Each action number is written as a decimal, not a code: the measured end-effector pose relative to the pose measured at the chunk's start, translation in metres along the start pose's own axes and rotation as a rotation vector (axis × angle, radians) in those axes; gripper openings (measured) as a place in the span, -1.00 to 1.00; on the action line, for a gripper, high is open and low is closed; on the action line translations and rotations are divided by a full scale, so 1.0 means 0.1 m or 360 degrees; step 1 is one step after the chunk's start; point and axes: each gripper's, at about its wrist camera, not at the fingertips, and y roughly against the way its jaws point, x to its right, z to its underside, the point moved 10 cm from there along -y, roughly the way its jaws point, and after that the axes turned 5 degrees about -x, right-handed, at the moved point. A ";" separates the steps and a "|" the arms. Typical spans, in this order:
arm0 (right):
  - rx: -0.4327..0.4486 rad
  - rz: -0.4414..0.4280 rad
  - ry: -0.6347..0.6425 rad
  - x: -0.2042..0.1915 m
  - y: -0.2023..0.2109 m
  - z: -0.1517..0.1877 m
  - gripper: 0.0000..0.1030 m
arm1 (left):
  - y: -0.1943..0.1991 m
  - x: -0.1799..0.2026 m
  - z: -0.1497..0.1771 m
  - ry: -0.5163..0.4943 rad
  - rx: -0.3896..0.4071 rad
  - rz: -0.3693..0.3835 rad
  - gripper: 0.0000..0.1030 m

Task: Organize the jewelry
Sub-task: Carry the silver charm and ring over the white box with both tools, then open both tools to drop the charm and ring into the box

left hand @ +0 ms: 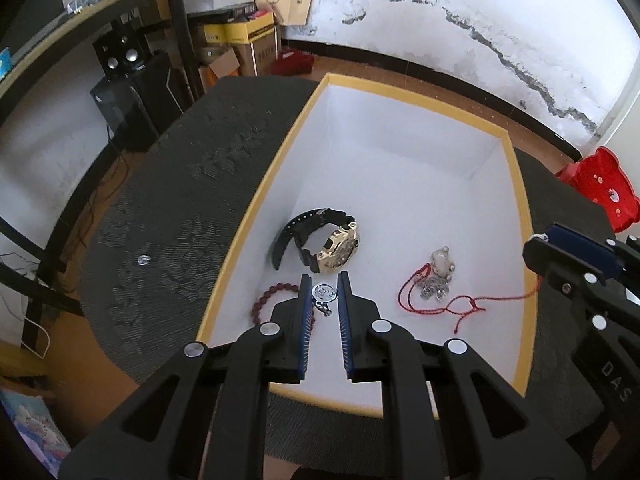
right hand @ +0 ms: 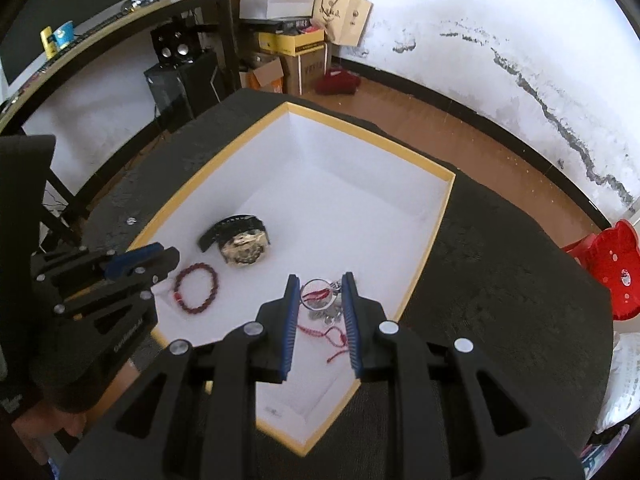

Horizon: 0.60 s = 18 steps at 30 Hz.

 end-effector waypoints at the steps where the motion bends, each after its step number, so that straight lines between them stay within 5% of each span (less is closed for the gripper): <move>1: -0.0010 -0.0001 0.0000 0.00 -0.06 -0.02 -0.58 | -0.07 0.01 -0.01 -0.0001 -0.0010 0.0001 -0.75; 18: -0.0145 0.0019 0.0014 0.18 -0.79 -0.10 -0.58 | -0.67 0.15 0.04 0.0000 -0.0139 -0.0029 -0.75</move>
